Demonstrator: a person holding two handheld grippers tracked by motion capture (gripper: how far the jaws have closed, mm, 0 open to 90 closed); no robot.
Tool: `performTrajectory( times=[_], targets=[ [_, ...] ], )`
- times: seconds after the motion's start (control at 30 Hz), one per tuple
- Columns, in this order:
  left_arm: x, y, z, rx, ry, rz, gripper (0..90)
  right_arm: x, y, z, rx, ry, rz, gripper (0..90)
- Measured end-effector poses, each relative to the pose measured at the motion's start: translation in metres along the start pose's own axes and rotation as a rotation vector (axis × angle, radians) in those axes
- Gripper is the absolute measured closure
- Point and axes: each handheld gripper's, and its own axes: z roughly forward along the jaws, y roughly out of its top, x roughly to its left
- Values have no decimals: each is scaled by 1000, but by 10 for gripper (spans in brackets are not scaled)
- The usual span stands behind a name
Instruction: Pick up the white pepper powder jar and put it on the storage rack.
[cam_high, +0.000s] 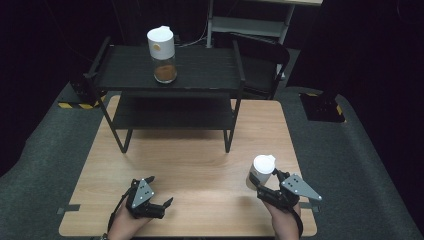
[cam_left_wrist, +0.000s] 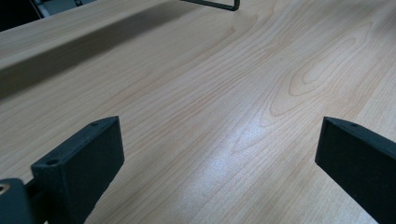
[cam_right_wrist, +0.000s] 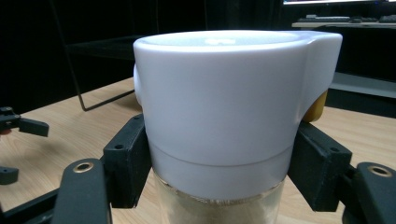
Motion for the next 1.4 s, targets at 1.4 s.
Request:
performTrajectory(
  times=[1.4],
  targets=[
    [2, -1, 0, -7, -10, -6, 15, 25, 109, 41, -95, 138, -54, 301]
  ],
)
